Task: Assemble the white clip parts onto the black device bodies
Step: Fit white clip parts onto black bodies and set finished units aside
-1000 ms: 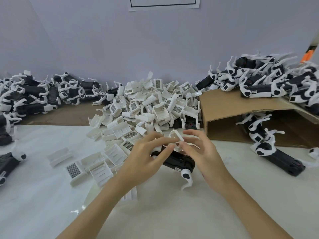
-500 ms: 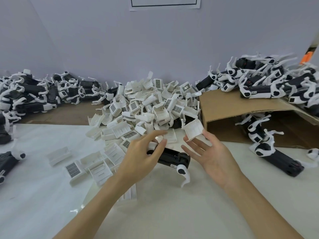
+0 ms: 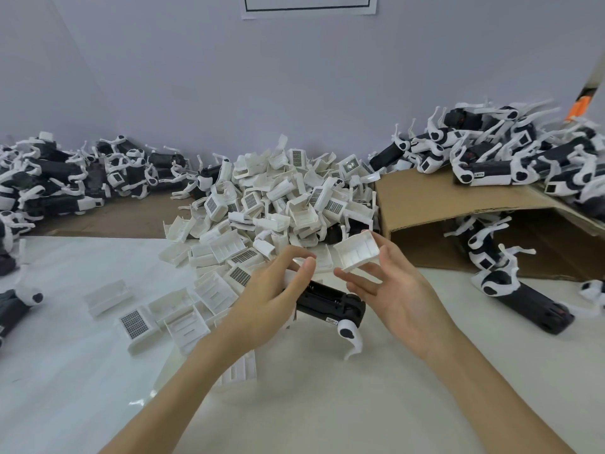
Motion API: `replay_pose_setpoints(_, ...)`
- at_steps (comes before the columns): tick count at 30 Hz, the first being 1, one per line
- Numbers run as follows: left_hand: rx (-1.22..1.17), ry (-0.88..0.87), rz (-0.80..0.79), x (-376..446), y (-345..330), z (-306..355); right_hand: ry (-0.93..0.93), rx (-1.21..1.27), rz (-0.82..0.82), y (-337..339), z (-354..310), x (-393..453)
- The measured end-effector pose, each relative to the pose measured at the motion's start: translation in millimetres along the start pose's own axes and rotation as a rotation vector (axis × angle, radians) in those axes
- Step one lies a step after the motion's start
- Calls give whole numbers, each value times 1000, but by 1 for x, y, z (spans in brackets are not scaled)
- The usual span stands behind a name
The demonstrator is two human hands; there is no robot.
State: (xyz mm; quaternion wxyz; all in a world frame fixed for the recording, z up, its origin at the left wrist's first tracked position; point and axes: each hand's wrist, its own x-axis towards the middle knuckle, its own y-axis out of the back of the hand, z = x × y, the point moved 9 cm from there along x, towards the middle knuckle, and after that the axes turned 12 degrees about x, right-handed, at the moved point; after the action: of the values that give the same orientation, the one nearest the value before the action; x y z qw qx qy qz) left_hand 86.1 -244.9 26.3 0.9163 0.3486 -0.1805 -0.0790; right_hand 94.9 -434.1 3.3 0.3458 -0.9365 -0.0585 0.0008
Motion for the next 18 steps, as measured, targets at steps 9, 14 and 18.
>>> replay_pose_setpoints(9, -163, -46, -459, -8, -17, -3, 248, -432, 116, 7, -17, -5)
replay_pose_setpoints(14, -204, -9, -414, -5, -15, -11, 388, -613, 56, 2, -24, -7)
replay_pose_setpoints(18, -248, 14, -384, -2, -15, -14, 383, -704, 87, 2, -28, -6)
